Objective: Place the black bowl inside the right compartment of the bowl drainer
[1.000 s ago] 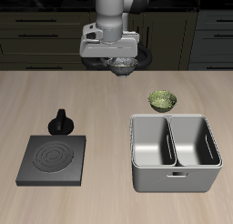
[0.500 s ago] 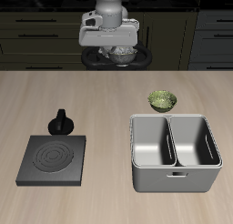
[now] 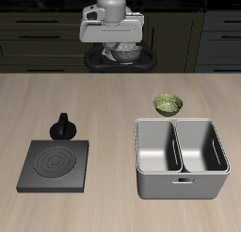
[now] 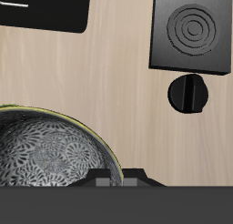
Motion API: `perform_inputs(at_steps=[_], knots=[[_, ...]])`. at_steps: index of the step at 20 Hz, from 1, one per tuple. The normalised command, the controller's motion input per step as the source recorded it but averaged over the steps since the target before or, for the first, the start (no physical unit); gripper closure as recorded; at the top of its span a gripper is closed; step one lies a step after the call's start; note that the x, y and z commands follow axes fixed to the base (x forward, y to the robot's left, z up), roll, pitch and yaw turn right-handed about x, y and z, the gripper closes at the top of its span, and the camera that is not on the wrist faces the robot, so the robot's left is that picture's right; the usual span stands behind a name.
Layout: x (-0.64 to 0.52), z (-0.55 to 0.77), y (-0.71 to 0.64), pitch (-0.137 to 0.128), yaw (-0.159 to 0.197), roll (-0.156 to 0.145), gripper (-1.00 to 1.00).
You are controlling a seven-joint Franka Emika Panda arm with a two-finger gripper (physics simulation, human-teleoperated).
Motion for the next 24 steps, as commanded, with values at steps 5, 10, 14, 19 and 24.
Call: perform_inputs(at_steps=[5,10,14,19,24], knots=[[0.29,0.23,-0.04,-0.001,0.006,-0.013,1.00],[0.51,0.33,0.03,0.005,0.004,-0.018,1.00],[0.48,0.19,0.07,0.010,-0.001,-0.018,1.00],[0.52,0.18,0.11,0.022,-0.002,-0.015,1.00],[0.45,0.15,0.07,0.011,-0.004,-0.021,1.00]])
